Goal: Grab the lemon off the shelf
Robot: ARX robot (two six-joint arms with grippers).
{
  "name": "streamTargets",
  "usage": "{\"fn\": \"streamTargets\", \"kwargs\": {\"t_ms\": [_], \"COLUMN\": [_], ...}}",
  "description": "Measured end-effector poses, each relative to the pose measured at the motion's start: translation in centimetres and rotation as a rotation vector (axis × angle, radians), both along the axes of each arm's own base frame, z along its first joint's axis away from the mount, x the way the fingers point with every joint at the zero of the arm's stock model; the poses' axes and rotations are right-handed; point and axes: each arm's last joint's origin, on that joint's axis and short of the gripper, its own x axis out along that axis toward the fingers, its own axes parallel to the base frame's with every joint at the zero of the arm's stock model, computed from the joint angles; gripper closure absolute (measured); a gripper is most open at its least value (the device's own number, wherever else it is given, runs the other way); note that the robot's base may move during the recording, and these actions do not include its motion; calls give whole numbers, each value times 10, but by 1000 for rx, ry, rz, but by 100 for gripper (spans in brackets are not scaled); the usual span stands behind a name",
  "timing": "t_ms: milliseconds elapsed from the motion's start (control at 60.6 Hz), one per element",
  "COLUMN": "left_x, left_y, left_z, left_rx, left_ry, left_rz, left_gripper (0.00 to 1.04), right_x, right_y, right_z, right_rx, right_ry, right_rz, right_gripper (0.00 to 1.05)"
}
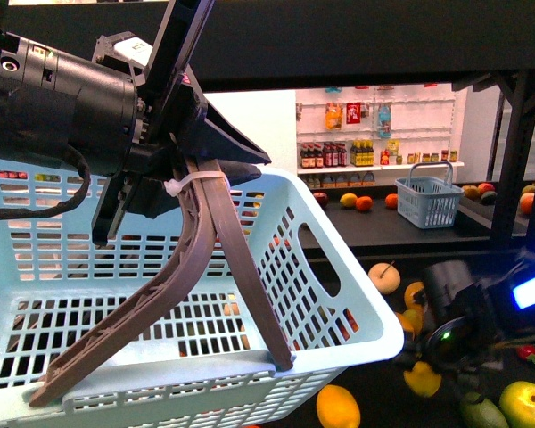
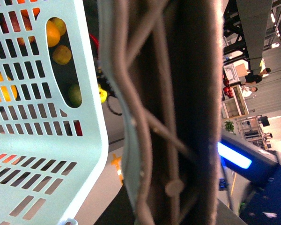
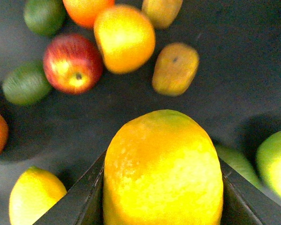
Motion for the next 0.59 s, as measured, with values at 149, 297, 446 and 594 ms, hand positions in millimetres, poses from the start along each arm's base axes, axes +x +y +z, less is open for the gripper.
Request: {"fn": "streamTargets", "kwargs": {"t_ms": [149, 297, 446, 594], "left_x": [0, 0, 0, 0], "left_y": [0, 0, 0, 0], "left_z": [0, 0, 0, 0], "left_rx": [0, -1, 0, 0], "left_ry": [0, 1, 0, 0], "left_rz": [0, -4, 0, 0], "left_gripper": [93, 93, 93, 93], "right_x": [-39, -67, -91, -115], "right_y": [-11, 9, 44, 86], "right_z": [85, 149, 202, 226], "right_rx": [49, 113, 177, 246], "right_ry": [-141, -229, -296, -304], "right_rz": [79, 192, 322, 438], "right_gripper": [54, 54, 54, 54]}}
